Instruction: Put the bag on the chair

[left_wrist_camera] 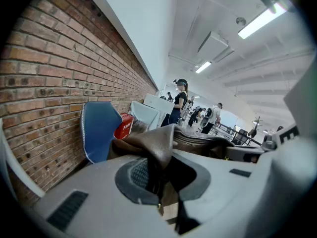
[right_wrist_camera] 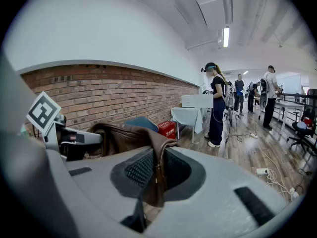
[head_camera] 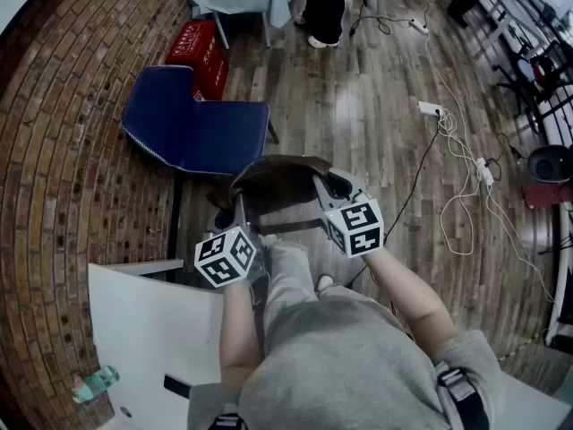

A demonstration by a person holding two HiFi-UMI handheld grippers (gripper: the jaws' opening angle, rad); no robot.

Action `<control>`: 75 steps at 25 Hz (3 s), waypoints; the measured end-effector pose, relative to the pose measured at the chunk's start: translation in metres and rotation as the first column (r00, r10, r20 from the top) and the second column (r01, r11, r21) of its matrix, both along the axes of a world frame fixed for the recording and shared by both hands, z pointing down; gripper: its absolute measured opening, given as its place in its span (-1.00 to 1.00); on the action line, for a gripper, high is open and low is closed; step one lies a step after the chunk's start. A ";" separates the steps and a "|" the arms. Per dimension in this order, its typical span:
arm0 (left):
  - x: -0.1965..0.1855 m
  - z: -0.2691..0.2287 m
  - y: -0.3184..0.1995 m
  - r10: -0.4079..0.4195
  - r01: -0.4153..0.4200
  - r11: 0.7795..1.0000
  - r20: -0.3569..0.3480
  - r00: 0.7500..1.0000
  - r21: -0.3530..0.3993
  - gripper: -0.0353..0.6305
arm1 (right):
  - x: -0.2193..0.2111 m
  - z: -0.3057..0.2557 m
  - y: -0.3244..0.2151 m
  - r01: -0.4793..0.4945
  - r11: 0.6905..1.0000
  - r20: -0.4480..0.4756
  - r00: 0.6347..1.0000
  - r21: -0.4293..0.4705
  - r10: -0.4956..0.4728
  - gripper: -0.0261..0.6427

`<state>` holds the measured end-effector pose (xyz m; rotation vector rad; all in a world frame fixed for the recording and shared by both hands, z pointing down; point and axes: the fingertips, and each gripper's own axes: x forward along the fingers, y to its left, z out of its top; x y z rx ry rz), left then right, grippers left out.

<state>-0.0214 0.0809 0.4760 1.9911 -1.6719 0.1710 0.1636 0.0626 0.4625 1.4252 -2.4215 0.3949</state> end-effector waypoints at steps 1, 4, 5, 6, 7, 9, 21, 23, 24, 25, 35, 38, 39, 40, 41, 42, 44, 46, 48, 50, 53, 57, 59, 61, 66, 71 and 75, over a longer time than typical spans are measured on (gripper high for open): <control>0.009 -0.002 0.020 0.000 0.000 1.000 0.002 1.000 -0.008 -0.80 | 0.010 -0.003 0.019 0.010 1.000 -0.013 1.000 -0.003 -0.010 -0.81; 0.032 -0.010 0.078 0.015 -0.015 1.000 0.009 1.000 -0.022 -0.80 | 0.034 -0.011 0.077 0.024 1.000 -0.030 0.999 -0.010 -0.025 -0.81; 0.037 -0.013 0.095 0.025 -0.025 0.999 0.012 1.000 -0.021 -0.80 | 0.039 -0.013 0.094 0.022 1.000 -0.025 0.999 -0.008 -0.022 -0.81; 0.041 -0.015 0.110 0.036 -0.035 0.999 0.013 0.999 -0.017 -0.80 | 0.044 -0.015 0.108 0.015 1.000 -0.015 1.000 -0.003 -0.015 -0.81; 0.046 -0.018 0.123 0.048 -0.047 0.999 0.012 0.999 -0.011 -0.80 | 0.047 -0.017 0.121 0.003 1.000 -0.002 1.000 0.003 -0.003 -0.81; 0.054 -0.019 0.144 0.072 -0.072 0.997 0.007 0.997 -0.001 -0.80 | 0.054 -0.019 0.141 -0.029 1.000 0.022 0.999 0.011 0.029 -0.81; 0.068 -0.029 0.162 0.073 -0.073 0.997 0.012 0.997 0.030 -0.80 | 0.069 -0.025 0.159 -0.057 0.998 0.061 0.997 0.024 0.055 -0.82; 0.070 -0.030 0.160 0.061 -0.061 0.997 0.015 0.998 0.035 -0.80 | 0.071 -0.026 0.154 -0.043 0.999 0.061 0.997 0.029 0.042 -0.82; 0.071 -0.030 0.159 0.055 -0.056 0.998 0.016 0.998 0.037 -0.80 | 0.071 -0.026 0.152 -0.037 0.999 0.061 0.998 0.031 0.035 -0.82; 0.071 -0.029 0.159 0.049 -0.049 0.998 0.015 0.999 0.039 -0.80 | 0.072 -0.027 0.150 -0.030 0.999 0.061 0.998 0.035 0.028 -0.82; 0.075 -0.031 0.143 -0.001 0.002 0.999 -0.017 1.000 0.046 -0.80 | 0.074 -0.035 0.127 0.015 0.999 0.061 0.998 0.047 -0.018 -0.82; 0.074 -0.032 0.133 -0.008 0.009 0.999 -0.019 1.000 0.043 -0.80 | 0.073 -0.034 0.115 0.017 0.999 0.074 0.997 0.035 -0.020 -0.82; 0.073 -0.031 0.129 -0.011 0.012 0.999 -0.021 1.000 0.041 -0.80 | 0.071 -0.033 0.110 0.017 0.999 0.078 0.997 0.030 -0.019 -0.82; 0.071 -0.030 0.125 -0.014 0.015 0.999 -0.023 1.000 0.039 -0.80 | 0.069 -0.032 0.105 0.018 0.999 0.078 0.997 0.026 -0.020 -0.82; 0.068 -0.028 0.121 -0.018 0.019 0.999 -0.026 1.000 0.037 -0.80 | 0.066 -0.030 0.100 0.021 1.000 0.077 0.997 0.022 -0.023 -0.82; 0.065 -0.026 0.115 -0.022 0.023 0.999 -0.029 0.999 0.035 -0.80 | 0.063 -0.028 0.094 0.025 1.000 0.075 0.997 0.019 -0.026 -0.81; 0.059 -0.021 0.102 -0.028 0.029 0.999 -0.036 0.999 0.031 -0.80 | 0.057 -0.024 0.081 0.030 0.999 0.068 0.997 0.014 -0.031 -0.82; 0.054 -0.016 0.087 -0.029 0.030 0.999 -0.041 0.999 0.025 -0.80 | 0.051 -0.021 0.067 0.032 0.999 0.061 0.998 0.007 -0.032 -0.82; 0.048 -0.013 0.071 -0.027 0.028 0.999 -0.042 0.999 0.020 -0.80 | 0.045 -0.017 0.051 0.032 0.999 0.058 0.998 0.000 -0.032 -0.82; 0.040 -0.010 0.053 -0.028 0.029 0.999 -0.045 0.999 0.019 -0.80 | 0.037 -0.014 0.032 0.033 0.999 0.057 0.998 -0.006 -0.033 -0.82; 0.028 -0.006 0.022 -0.035 0.036 0.999 -0.055 0.998 0.017 -0.80 | 0.024 -0.011 -0.001 0.038 0.999 0.054 0.998 -0.011 -0.037 -0.82; 0.014 -0.006 -0.022 -0.035 0.036 0.999 -0.062 0.997 0.018 -0.80 | 0.009 -0.014 -0.046 0.042 0.999 0.051 0.998 -0.009 -0.041 -0.82; 0.006 -0.010 -0.044 -0.034 0.035 0.999 -0.062 0.997 0.019 -0.80 | 0.001 -0.017 -0.069 0.039 0.999 0.053 0.998 -0.010 -0.039 -0.82; -0.004 -0.014 -0.065 -0.033 0.034 0.999 -0.060 0.998 0.019 -0.80 | -0.009 -0.020 -0.090 0.039 0.999 0.057 0.998 -0.011 -0.038 -0.82; -0.027 -0.023 -0.109 -0.044 0.045 0.999 -0.052 0.998 0.026 -0.80 | -0.032 -0.029 -0.136 0.052 0.999 0.064 0.997 -0.008 -0.051 -0.82; -0.051 -0.025 -0.144 -0.057 0.059 0.997 -0.048 0.997 0.040 -0.80 | -0.057 -0.030 -0.174 0.065 0.998 0.067 0.996 0.004 -0.065 -0.82; -0.070 -0.023 -0.163 -0.065 0.067 0.997 -0.045 0.997 0.043 -0.80 | -0.077 -0.027 -0.196 0.077 0.997 0.068 0.995 0.006 -0.077 -0.82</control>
